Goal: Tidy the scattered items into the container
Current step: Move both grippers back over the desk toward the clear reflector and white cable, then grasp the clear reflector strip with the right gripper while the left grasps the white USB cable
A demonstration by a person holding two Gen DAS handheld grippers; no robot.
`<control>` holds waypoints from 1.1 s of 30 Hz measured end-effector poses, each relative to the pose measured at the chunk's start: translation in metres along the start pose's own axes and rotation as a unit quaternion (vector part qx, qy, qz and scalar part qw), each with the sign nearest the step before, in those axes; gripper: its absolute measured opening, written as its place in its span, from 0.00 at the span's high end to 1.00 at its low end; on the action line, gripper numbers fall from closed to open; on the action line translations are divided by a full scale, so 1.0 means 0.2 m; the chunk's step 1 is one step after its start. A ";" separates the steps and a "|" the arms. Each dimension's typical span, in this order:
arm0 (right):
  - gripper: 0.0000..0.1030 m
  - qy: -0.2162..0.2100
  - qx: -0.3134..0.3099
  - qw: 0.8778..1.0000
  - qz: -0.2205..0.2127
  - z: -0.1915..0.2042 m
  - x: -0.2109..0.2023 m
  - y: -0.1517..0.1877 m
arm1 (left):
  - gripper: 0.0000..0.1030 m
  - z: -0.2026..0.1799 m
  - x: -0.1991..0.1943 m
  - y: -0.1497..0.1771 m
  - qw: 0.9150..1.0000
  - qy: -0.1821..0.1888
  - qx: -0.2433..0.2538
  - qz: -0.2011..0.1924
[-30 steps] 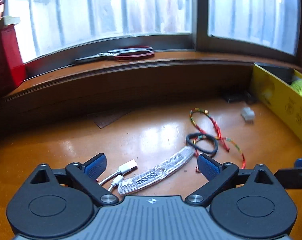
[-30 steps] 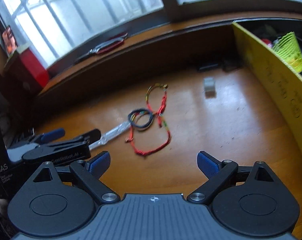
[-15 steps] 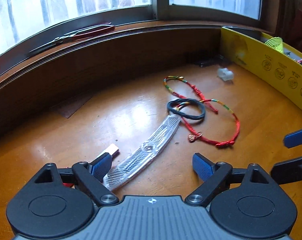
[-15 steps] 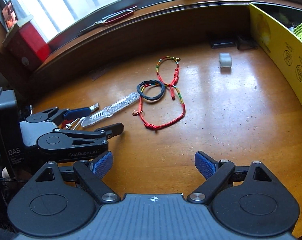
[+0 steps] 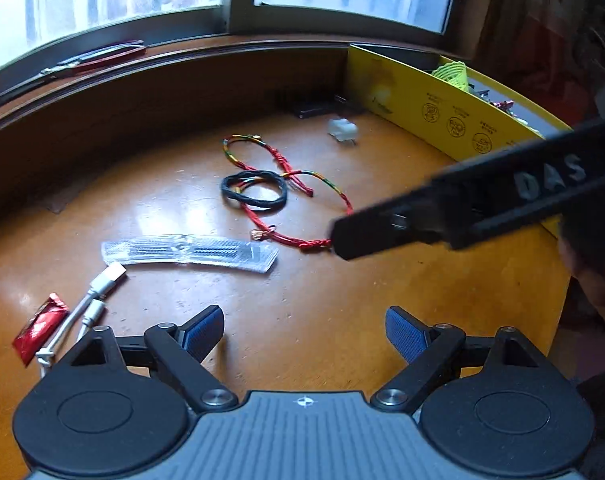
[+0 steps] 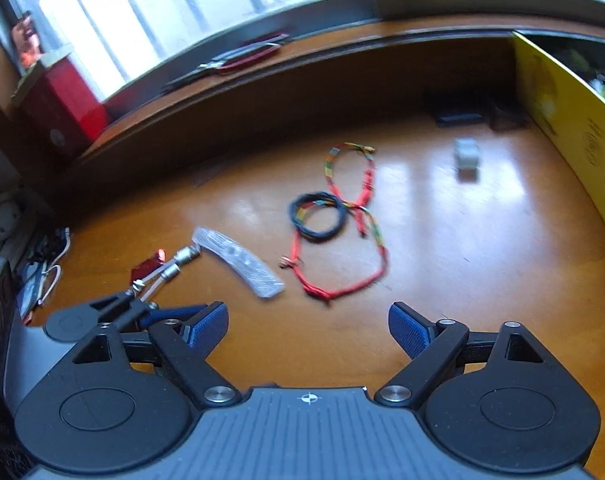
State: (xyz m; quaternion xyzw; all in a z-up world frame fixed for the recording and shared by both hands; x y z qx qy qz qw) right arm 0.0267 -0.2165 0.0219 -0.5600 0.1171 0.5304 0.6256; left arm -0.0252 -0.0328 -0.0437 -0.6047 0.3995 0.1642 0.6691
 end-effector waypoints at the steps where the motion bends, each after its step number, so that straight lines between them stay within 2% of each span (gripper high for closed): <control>1: 0.22 -0.012 -0.014 1.000 -0.007 0.04 0.02 -0.02 | 0.12 0.02 -0.03 0.01 1.000 -0.011 -0.006 -0.004; 3: 0.34 -0.029 -0.050 0.998 -0.014 0.10 0.06 -0.04 | 0.12 0.07 -0.09 0.03 0.999 -0.038 -0.020 -0.012; 8: 0.50 -0.034 -0.175 0.984 -0.024 0.26 0.22 -0.11 | 0.13 0.30 -0.17 0.07 0.989 -0.125 -0.073 -0.011; 12: 0.57 -0.030 -0.190 0.981 -0.006 0.29 0.36 -0.17 | 0.20 0.52 -0.19 0.11 0.977 -0.170 -0.132 0.003; 17: 0.60 -0.012 -0.203 0.979 0.002 0.31 0.46 -0.16 | 0.33 0.70 -0.20 0.15 0.961 -0.184 -0.205 0.016; 19: 0.60 -0.011 -0.192 0.981 -0.004 0.30 0.46 -0.14 | 0.37 0.71 -0.21 0.15 0.962 -0.179 -0.204 0.013; 24: 0.60 -0.001 -0.181 0.983 -0.012 0.28 0.45 -0.12 | 0.43 0.60 -0.17 0.12 0.978 -0.145 -0.152 0.009; 27: 0.60 0.005 -0.170 0.985 -0.015 0.26 0.44 -0.12 | 0.43 0.50 -0.14 0.10 0.986 -0.130 -0.108 0.010; 29: 0.60 0.003 -0.160 0.987 -0.013 0.24 0.43 -0.11 | 0.41 0.45 -0.12 0.08 0.988 -0.134 -0.078 0.014; 33: 0.60 -0.004 -0.153 0.988 0.005 0.24 0.42 -0.12 | 0.44 0.46 -0.10 0.07 0.989 -0.127 -0.074 0.020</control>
Point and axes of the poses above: each gripper's, at about its wrist camera, not at the fingertips, and x roughly the way its jaws point, z to its left, y to its underside, the point moved 2 cm from there along x, roughly the way its jaws point, and after that the axes turned 1 degree about -y, right-handed, at the moved point
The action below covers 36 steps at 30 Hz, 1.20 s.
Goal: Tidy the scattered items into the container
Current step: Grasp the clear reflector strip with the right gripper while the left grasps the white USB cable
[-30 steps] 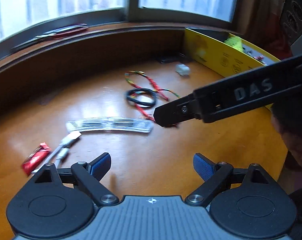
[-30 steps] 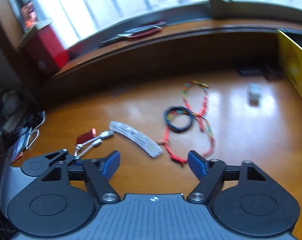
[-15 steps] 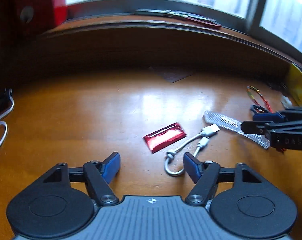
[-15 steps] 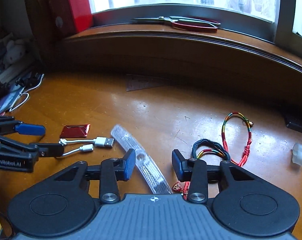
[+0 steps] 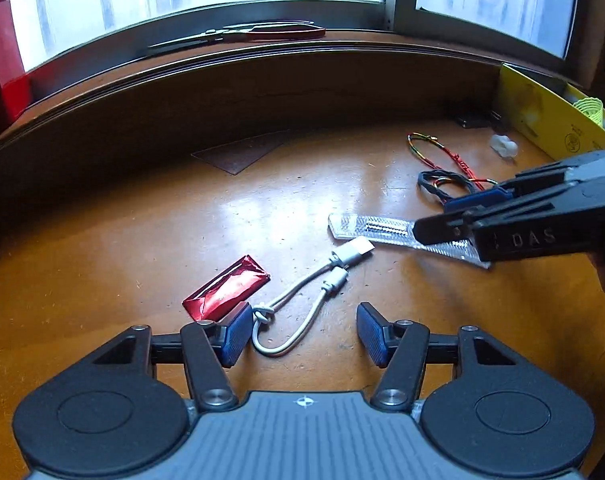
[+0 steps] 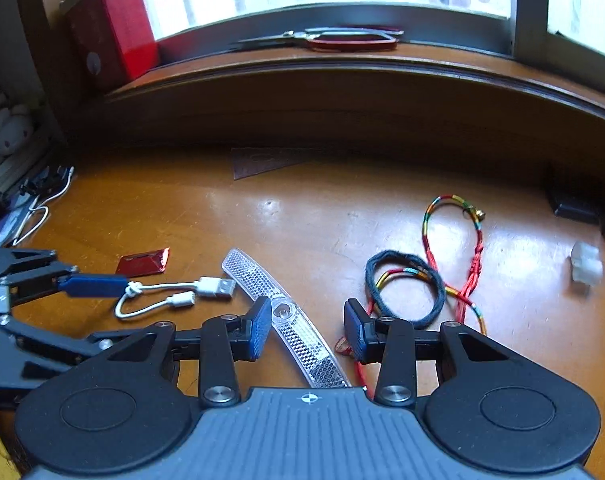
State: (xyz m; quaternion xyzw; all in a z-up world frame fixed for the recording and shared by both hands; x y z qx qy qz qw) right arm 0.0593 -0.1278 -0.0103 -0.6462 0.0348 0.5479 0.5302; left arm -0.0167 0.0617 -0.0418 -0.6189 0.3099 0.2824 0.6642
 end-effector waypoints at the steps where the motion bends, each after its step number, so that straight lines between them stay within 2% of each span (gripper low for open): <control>1: 0.60 -0.002 -0.003 1.000 0.004 0.01 0.00 0.00 | 0.48 0.00 0.00 0.00 1.000 0.002 0.002 0.001; 7: 0.59 -0.014 -0.036 0.999 0.024 0.06 -0.01 0.03 | 0.68 -0.06 -0.01 0.01 0.999 0.019 0.038 0.005; 11: 0.58 -0.008 -0.070 0.997 0.022 0.10 -0.01 0.04 | 0.69 -0.11 -0.03 0.02 0.997 0.022 0.067 0.008; 16: 0.58 -0.010 -0.081 0.996 0.020 0.11 0.00 0.03 | 0.66 -0.12 -0.03 0.01 0.996 0.026 0.081 0.009; 17: 0.61 -0.008 -0.083 0.996 0.020 0.11 0.00 0.03 | 0.67 -0.12 -0.03 0.01 0.996 0.028 0.081 0.009; 20: 0.80 0.009 -0.092 0.996 0.014 0.12 0.01 0.03 | 0.77 -0.12 -0.02 0.01 0.996 0.037 0.076 0.007; 21: 0.81 0.009 -0.086 0.996 0.013 0.11 0.01 0.02 | 0.82 -0.13 -0.02 0.01 0.997 0.039 0.071 0.006; 24: 0.81 0.009 -0.057 0.998 0.008 0.08 0.01 0.03 | 0.86 -0.13 -0.02 0.01 0.998 0.047 0.041 0.004; 28: 0.81 -0.002 -0.006 1.000 0.000 0.02 -0.03 0.02 | 0.87 -0.10 -0.06 -0.02 0.999 0.051 0.008 -0.006; 36: 0.81 -0.027 0.063 0.997 -0.020 -0.07 -0.13 0.01 | 0.87 -0.11 -0.17 -0.08 0.998 0.051 -0.004 -0.039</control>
Point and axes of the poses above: each gripper's, at about its wrist camera, not at the fingertips, and x roughly the way its jaws point, z to its left, y to its underside, the point moved 2 cm from there along x, roughly the way its jaws point, and after that the axes turned 1 degree about -y, right-handed, at the moved point
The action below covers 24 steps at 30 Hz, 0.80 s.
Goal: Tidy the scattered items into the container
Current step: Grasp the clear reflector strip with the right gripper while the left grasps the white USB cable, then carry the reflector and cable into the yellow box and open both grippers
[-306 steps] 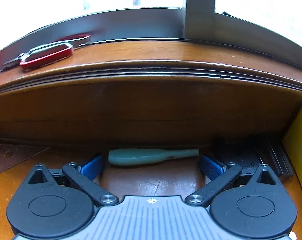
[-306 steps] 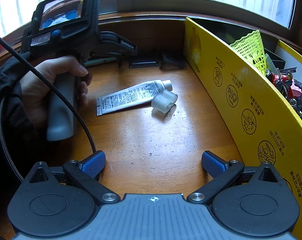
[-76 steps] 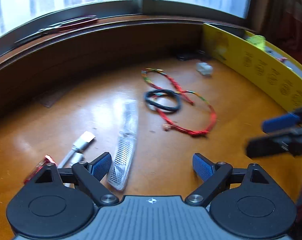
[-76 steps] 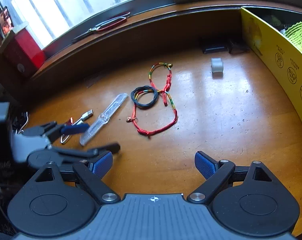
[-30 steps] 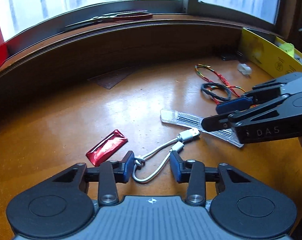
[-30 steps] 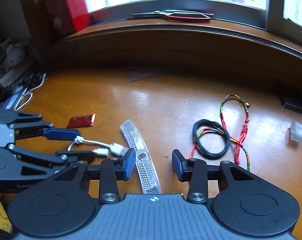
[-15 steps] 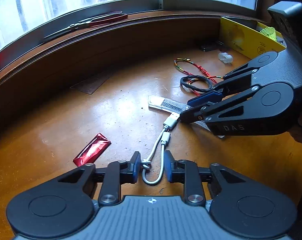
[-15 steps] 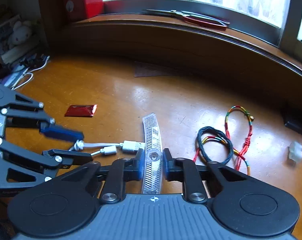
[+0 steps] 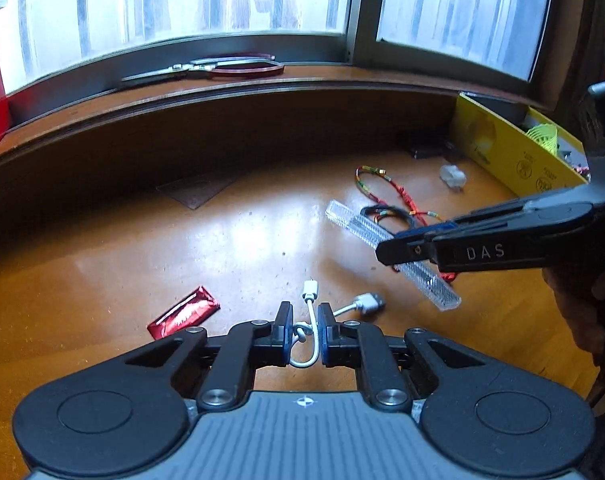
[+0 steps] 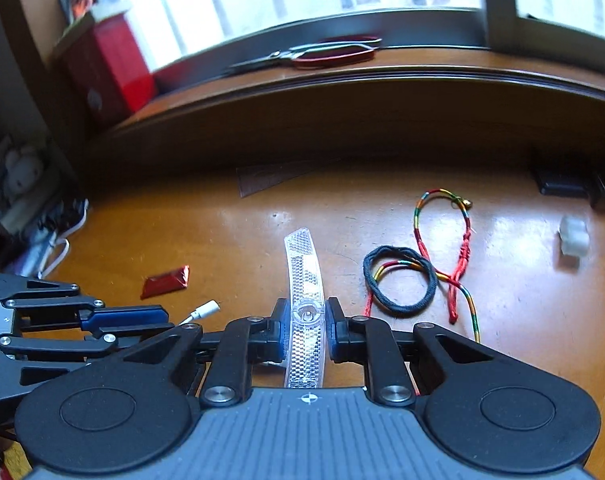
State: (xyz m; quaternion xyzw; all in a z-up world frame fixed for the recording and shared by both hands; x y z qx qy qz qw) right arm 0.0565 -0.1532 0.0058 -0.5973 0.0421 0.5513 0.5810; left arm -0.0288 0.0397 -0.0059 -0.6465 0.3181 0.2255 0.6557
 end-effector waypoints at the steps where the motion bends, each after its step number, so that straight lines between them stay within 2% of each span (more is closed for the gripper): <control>1: 0.81 -0.001 0.006 1.000 -0.003 -0.01 -0.01 0.00 | 0.87 0.00 -0.01 -0.01 1.000 0.002 -0.001 -0.005; 7: 0.81 -0.001 0.028 1.000 -0.015 -0.04 -0.08 0.01 | 0.90 -0.04 -0.05 -0.08 1.000 0.008 0.005 -0.024; 15: 0.81 0.001 0.059 0.998 -0.032 -0.11 -0.18 0.05 | 0.90 -0.08 -0.04 -0.07 1.000 0.013 0.012 -0.016; 24: 0.81 -0.006 0.080 0.995 -0.055 -0.15 -0.29 0.05 | 0.90 -0.14 -0.15 -0.24 0.997 0.009 0.030 -0.071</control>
Point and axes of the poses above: each gripper's, at about its wrist camera, not at the fingertips, and x roughly the way its jaws point, z to its left, y to its underside, the point moved 2 cm from there along x, roughly the way its jaws point, and after that the axes turned 1 degree about -y, right-handed, at the moved point
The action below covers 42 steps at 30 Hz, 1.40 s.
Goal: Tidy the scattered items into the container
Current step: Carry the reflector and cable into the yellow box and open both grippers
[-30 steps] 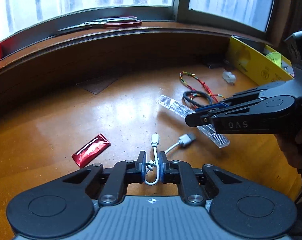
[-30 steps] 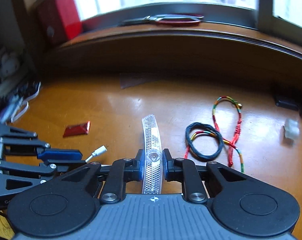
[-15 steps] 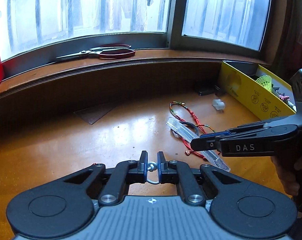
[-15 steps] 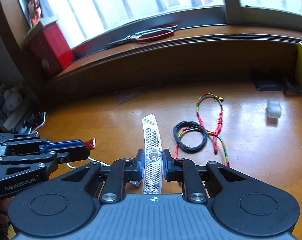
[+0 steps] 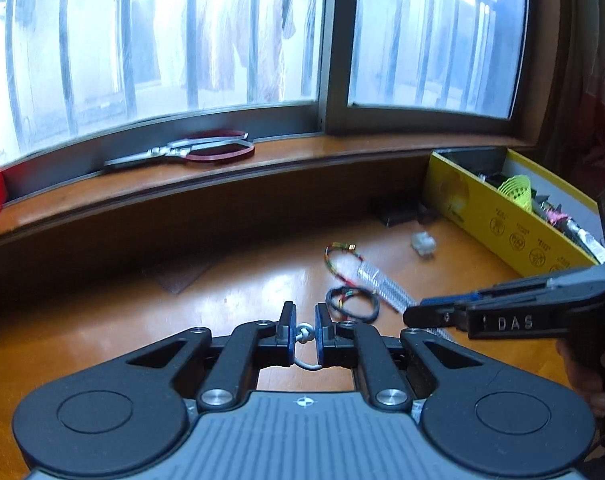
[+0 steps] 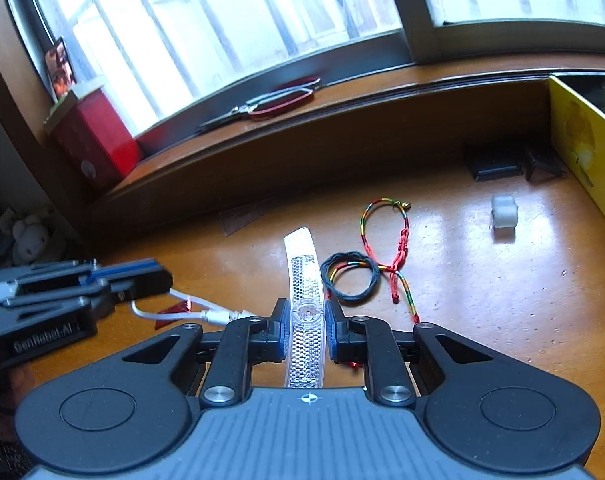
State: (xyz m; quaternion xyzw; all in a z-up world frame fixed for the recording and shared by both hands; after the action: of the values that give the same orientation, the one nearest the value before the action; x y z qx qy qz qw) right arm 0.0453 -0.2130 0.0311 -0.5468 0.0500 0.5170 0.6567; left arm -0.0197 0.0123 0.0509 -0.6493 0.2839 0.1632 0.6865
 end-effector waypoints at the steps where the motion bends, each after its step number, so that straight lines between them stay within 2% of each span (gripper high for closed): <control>1: 0.81 -0.001 0.001 1.000 -0.003 -0.01 -0.02 0.00 | 0.90 -0.01 0.00 -0.02 1.000 0.001 0.003 -0.004; 8: 0.81 0.006 0.017 0.999 -0.030 -0.07 -0.16 -0.03 | 0.90 -0.16 0.07 -0.13 1.000 0.016 0.023 -0.012; 17: 0.81 0.028 0.066 0.994 -0.077 -0.32 -0.41 -0.05 | 0.90 -0.45 0.20 -0.31 0.996 0.058 0.058 -0.034; 28: 0.81 0.070 0.099 0.980 -0.159 -0.64 -0.78 -0.09 | 0.90 -1.01 0.32 -0.63 0.982 0.110 0.123 -0.087; 37: 0.81 0.112 0.137 0.961 -0.215 -0.96 -1.04 -0.05 | 0.90 -1.48 0.47 -0.79 0.972 0.147 0.154 -0.102; 42: 0.81 0.141 0.161 0.951 -0.224 -1.14 -1.14 -0.01 | 0.90 -1.77 0.61 -0.80 0.965 0.177 0.172 -0.087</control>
State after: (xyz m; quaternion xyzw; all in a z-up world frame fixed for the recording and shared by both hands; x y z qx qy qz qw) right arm 0.0563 -0.5312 0.0859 -0.4983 0.1012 0.2590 0.8212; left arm 0.1080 -0.3705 0.1076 -0.5625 0.3670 -0.0664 0.7379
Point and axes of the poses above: each gripper's, at about its wrist camera, not at the fingertips, and x roughly the way its jaws point, z to its left, y to its underside, the point moved 2 cm from there along x, roughly the way its jaws point, and after that the axes turned 1 degree about -y, right-handed, at the moved point
